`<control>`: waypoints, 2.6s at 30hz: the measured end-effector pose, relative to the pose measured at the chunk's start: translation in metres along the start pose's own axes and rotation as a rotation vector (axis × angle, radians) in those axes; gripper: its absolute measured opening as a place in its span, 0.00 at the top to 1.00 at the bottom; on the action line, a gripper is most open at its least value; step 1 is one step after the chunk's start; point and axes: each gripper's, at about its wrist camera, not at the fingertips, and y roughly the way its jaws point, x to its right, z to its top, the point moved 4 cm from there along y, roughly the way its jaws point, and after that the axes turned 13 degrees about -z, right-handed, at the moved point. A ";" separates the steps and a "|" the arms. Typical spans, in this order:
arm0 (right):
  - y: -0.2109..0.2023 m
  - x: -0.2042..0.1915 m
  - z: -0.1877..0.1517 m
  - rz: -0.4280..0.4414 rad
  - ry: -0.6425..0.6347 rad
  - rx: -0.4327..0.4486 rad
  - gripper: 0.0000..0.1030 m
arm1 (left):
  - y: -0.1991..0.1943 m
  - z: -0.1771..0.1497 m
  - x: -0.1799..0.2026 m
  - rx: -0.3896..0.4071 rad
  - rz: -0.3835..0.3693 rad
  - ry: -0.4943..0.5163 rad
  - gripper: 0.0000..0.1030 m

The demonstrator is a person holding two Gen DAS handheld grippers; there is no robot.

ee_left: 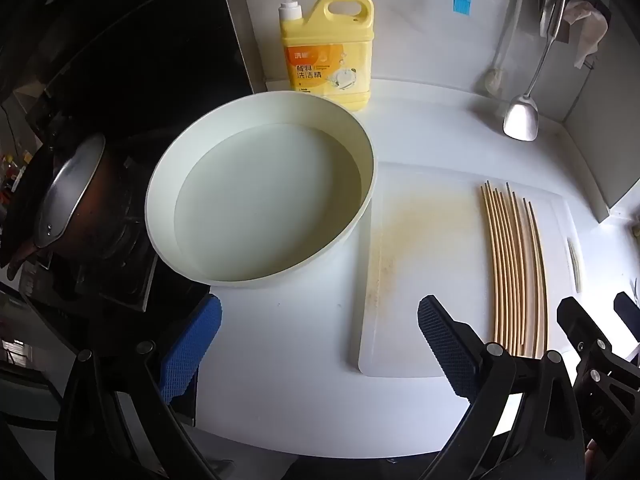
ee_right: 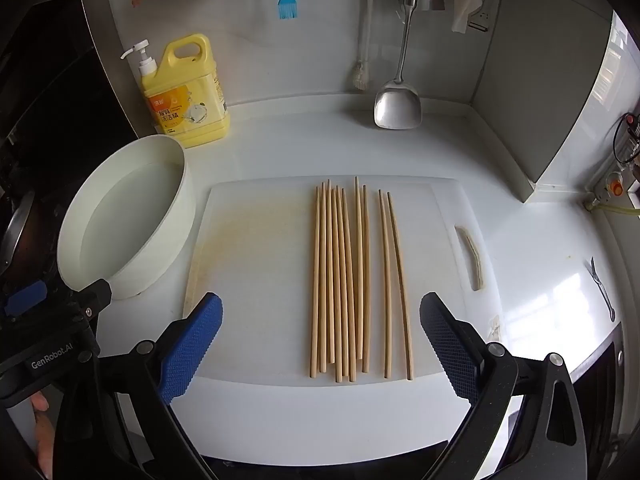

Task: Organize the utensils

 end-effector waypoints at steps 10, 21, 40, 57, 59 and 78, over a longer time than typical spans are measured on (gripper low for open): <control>-0.001 0.000 -0.001 0.001 0.000 0.001 0.08 | 0.002 -0.001 -0.005 0.005 -0.012 -0.005 0.06; -0.001 0.001 -0.001 0.002 0.001 0.000 0.08 | -0.002 -0.001 0.000 0.010 -0.002 -0.001 0.06; -0.002 0.002 -0.004 0.005 0.004 0.000 0.08 | -0.003 0.000 -0.003 0.008 -0.003 0.000 0.06; -0.002 0.002 -0.006 0.005 0.003 0.003 0.08 | -0.004 -0.001 -0.005 0.015 -0.004 0.002 0.06; -0.002 0.002 -0.006 0.005 0.003 0.004 0.08 | -0.004 -0.001 -0.005 0.015 -0.004 0.001 0.06; -0.009 -0.003 -0.007 0.003 0.000 0.011 0.08 | -0.008 -0.001 -0.009 0.022 -0.006 -0.001 0.06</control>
